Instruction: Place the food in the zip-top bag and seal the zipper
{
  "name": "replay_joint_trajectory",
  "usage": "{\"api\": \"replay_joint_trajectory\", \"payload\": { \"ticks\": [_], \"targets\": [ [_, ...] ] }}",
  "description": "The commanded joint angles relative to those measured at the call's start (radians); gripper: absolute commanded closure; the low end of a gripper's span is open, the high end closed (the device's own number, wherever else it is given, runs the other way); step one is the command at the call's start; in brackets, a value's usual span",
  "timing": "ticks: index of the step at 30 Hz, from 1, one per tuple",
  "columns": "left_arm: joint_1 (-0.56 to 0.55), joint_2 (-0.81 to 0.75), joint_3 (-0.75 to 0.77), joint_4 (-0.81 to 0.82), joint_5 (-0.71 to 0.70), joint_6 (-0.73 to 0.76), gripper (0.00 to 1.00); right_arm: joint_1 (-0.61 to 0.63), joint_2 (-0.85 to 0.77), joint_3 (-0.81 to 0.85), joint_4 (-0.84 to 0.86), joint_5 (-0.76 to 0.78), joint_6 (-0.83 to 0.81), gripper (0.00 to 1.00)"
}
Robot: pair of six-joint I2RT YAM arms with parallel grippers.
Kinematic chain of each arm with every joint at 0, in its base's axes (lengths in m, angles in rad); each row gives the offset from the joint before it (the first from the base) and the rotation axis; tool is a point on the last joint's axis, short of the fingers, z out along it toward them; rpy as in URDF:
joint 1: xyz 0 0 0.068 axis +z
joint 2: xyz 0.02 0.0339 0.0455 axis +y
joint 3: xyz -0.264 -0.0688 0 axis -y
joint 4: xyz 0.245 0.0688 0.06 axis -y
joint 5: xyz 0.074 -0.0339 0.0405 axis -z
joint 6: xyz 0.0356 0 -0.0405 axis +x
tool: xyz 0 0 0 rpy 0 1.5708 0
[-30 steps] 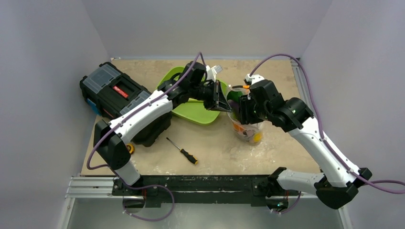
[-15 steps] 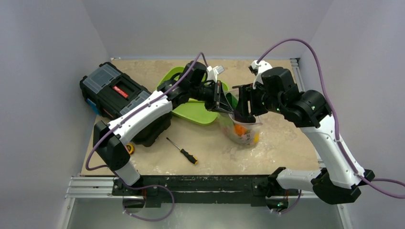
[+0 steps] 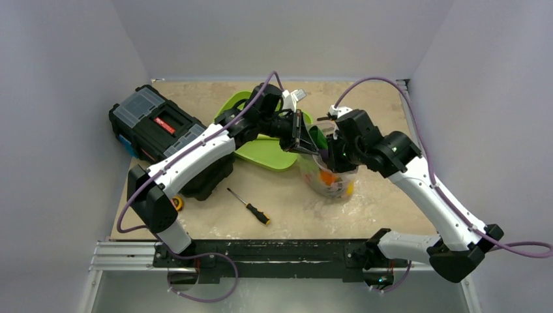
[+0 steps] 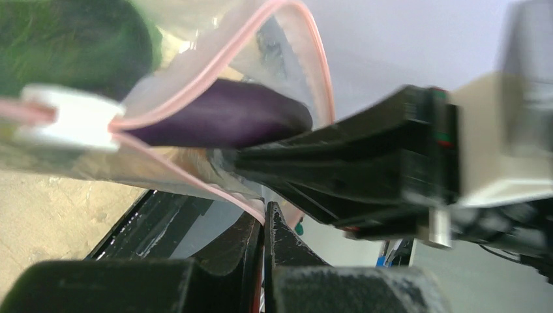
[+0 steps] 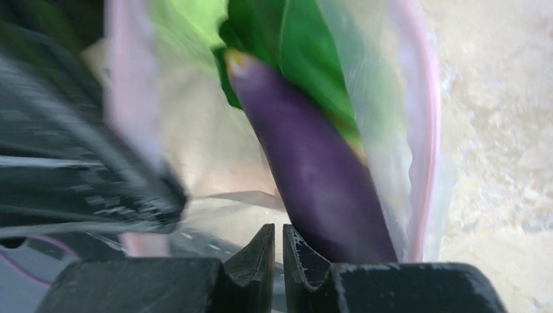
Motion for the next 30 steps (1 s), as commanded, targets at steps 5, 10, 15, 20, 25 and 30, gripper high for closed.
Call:
{"api": "replay_joint_trajectory", "payload": {
  "ticks": [5,10,15,20,25,30],
  "targets": [
    [-0.003,-0.04,0.049,0.058,0.04,-0.023,1.0,-0.004,-0.026,-0.089,-0.037,0.219,0.062,0.9],
    [-0.003,-0.045,0.05,0.059,0.042,-0.027,1.0,-0.004,-0.029,0.068,0.02,0.031,0.032,0.83],
    [-0.003,-0.052,0.052,0.063,0.042,-0.032,1.0,-0.004,0.023,0.262,-0.058,0.026,0.025,0.71],
    [-0.004,-0.053,0.048,0.075,0.04,-0.044,1.0,-0.004,0.02,0.196,-0.044,0.041,-0.001,0.69],
    [-0.003,-0.057,0.044,0.093,0.039,-0.067,1.0,-0.004,0.001,-0.002,-0.001,0.058,-0.001,0.71],
    [-0.003,-0.059,0.043,0.099,0.038,-0.079,1.0,-0.004,0.067,-0.037,-0.088,0.239,0.037,0.85]
  ]
}}
